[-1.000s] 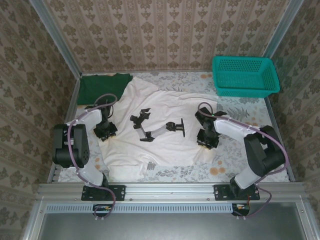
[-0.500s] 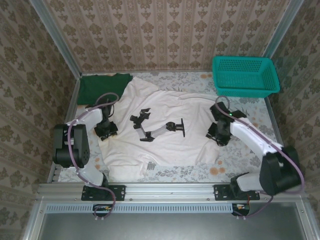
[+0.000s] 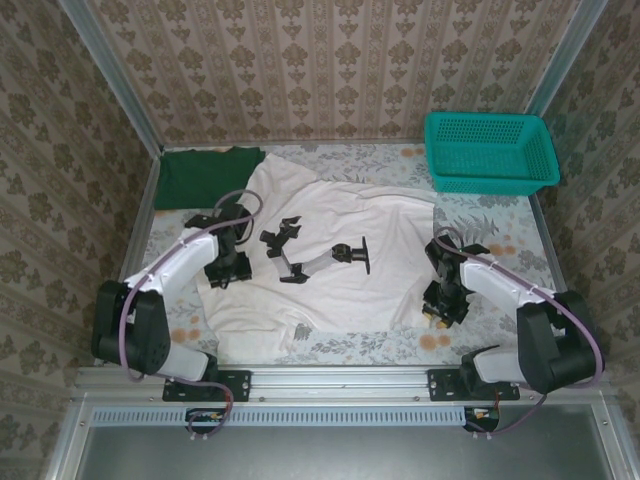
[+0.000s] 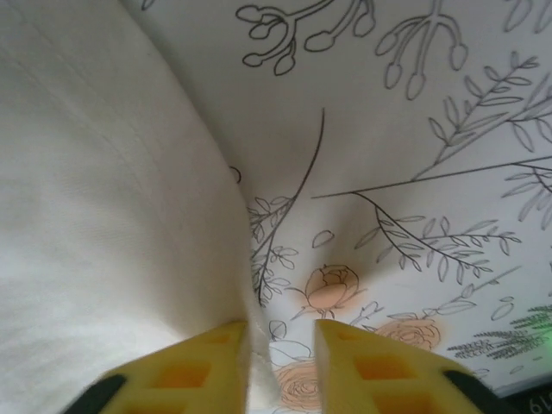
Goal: Fold and stack the t-shirts
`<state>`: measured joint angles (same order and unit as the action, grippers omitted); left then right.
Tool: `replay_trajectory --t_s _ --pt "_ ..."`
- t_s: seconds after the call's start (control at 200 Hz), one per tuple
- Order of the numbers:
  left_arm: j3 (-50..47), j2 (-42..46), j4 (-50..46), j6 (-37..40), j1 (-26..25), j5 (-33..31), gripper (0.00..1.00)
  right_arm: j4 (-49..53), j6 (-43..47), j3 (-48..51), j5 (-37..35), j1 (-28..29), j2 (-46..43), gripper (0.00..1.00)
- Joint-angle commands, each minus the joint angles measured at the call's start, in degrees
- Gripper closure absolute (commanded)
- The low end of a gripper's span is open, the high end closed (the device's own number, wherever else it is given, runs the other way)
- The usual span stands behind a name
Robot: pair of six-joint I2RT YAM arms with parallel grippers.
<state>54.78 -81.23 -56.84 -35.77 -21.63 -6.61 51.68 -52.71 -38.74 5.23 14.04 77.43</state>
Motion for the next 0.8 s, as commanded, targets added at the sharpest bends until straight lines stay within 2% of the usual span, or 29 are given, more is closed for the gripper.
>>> replay_trajectory --t_s 0.0,0.095,0.11,0.195,0.42,0.6,0.725,0.795 --pt "-3.69 2.51 -6.85 -4.52 -2.46 0.84 0.52 -1.14 1.22 -0.53 2.33 -0.04 1.84 0.85" --pt "-6.89 5.40 -7.70 -6.72 -4.13 3.14 0.52 -1.06 2.13 -1.23 2.50 -0.04 3.69 0.94" --pt "-7.21 5.79 -7.82 -7.22 -5.82 3.44 0.52 -0.98 2.31 -1.37 2.58 0.01 3.68 0.95" --pt "-9.34 7.61 -8.57 -9.90 -8.28 4.88 0.52 -0.40 3.33 -2.13 2.60 -0.10 3.78 1.00" --pt "-14.31 9.67 -9.55 -21.13 -15.37 6.96 0.55 0.86 6.34 -3.79 2.32 -0.33 3.17 1.00" --pt "-19.30 12.39 -5.83 -25.21 -15.56 8.81 0.56 1.14 7.69 -3.46 2.63 -0.75 0.86 1.00" --pt "-22.63 11.03 -2.38 -26.00 -15.55 11.08 0.65 1.31 8.41 -2.93 2.87 -1.61 0.03 1.00" --pt "-24.45 10.75 -0.59 -26.40 -15.55 11.70 0.67 1.49 8.63 -2.54 2.68 -2.13 -0.73 1.00"
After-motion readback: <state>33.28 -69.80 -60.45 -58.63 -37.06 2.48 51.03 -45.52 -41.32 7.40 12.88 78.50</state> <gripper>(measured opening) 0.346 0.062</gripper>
